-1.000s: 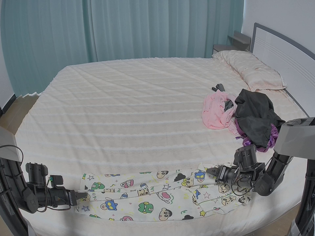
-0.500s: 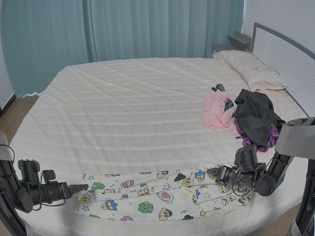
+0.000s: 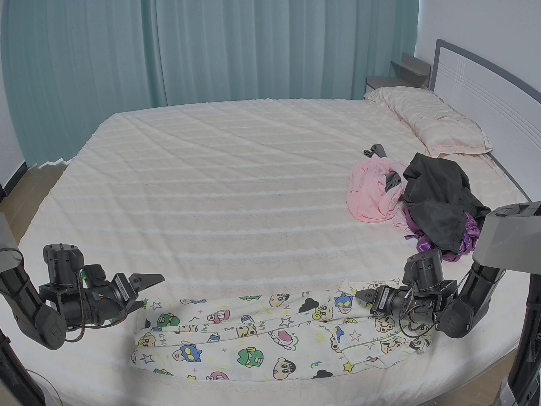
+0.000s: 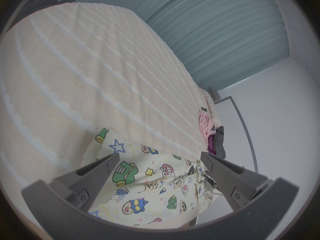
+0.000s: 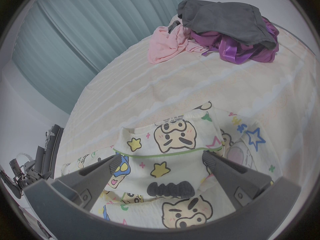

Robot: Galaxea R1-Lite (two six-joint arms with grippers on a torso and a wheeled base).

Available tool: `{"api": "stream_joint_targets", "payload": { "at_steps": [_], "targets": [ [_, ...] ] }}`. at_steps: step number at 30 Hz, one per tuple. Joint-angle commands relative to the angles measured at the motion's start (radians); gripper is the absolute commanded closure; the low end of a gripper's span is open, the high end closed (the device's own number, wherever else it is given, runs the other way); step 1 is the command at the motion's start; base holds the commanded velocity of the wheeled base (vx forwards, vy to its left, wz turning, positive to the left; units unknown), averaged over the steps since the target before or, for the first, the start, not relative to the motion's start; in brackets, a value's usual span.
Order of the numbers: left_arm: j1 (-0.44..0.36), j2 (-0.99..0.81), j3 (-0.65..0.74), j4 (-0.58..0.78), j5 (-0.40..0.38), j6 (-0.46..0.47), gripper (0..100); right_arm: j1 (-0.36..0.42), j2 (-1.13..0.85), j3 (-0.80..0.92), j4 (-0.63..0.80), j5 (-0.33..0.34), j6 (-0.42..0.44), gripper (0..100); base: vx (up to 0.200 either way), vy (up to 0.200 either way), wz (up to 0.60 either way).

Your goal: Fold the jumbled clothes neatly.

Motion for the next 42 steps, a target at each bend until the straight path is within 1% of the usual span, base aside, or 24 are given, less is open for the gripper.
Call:
{"api": "stream_joint_targets", "payload": {
  "at_steps": [1,2,3,4,6,9,12,19,25,27,29,31,33,34,36,39,42],
  "targets": [
    [-0.163,0.047,-0.04,0.004,0.152,-0.091,0,0.002,-0.001,0.0,0.0,0.0,0.0,0,0.0,0.0,0.0],
    [-0.186,0.056,-0.038,0.004,0.171,-0.1,0,0.002,-0.001,0.0,0.0,0.0,0.0,0,0.0,0.0,0.0],
    [-0.192,0.059,-0.038,0.004,0.175,-0.104,0,0.002,-0.001,0.0,0.0,0.0,0.0,0,0.0,0.0,0.0],
    [-0.228,0.075,-0.035,0.004,0.191,-0.123,0,0.002,-0.001,0.002,0.0,0.0,0.0,0,0.0,0.0,0.0],
    [-0.258,0.087,-0.024,0.004,0.194,-0.148,0,0.002,-0.001,0.007,0.0,0.0,0.0,0,0.0,0.0,0.0],
    [-0.298,0.105,0.009,0.004,0.197,-0.15,0,0.002,-0.001,0.011,0.0,0.0,-0.001,0,0.0,0.0,0.0],
    [-0.314,0.113,0.036,0.005,0.208,-0.147,0,0.003,-0.001,0.013,-0.004,0.0,-0.001,0,0.0,0.0,0.0],
    [-0.343,0.101,0.143,0.002,0.211,-0.125,0,0.005,0.004,0.042,-0.079,0.0,-0.004,0,0.0,0.0,0.0],
    [-0.373,0.09,0.206,0.002,0.212,-0.108,0,0.005,0.002,0.045,-0.082,0.0,-0.003,0,0.0,0.0,0.0],
    [-0.378,0.058,0.229,0.002,0.212,-0.108,0,0.005,0.002,0.045,-0.082,0.0,-0.003,0,0.0,0.0,0.0],
    [-0.378,-0.013,0.238,0.007,0.212,-0.111,0,0.005,0.002,0.045,-0.082,0.0,-0.003,0,0.0,0.0,0.0],
    [-0.367,-0.108,0.237,0.01,0.212,-0.113,0,0.005,0.002,0.045,-0.082,0.0,-0.003,0,0.0,0.0,0.0],
    [-0.364,-0.14,0.233,0.012,0.212,-0.114,0,0.005,0.002,0.045,-0.082,-0.001,-0.003,0,0.0,0.0,0.0],
    [-0.354,-0.191,0.229,0.015,0.214,-0.113,0,0.005,0.002,0.045,-0.082,-0.001,-0.003,0,0.0,0.0,0.0],
    [-0.323,-0.226,0.22,0.013,0.217,-0.11,0,0.005,0.002,0.048,-0.083,-0.001,-0.003,0,0.0,0.0,0.0],
    [-0.243,-0.226,0.18,0.016,0.217,-0.091,0,0.005,0.001,0.048,-0.083,-0.001,-0.003,0,0.0,0.0,0.0],
    [-0.153,-0.169,0.14,0.027,0.215,-0.035,0,0.006,0.001,0.048,-0.083,-0.001,-0.003,0,0.0,0.0,0.0]
  ]
}}
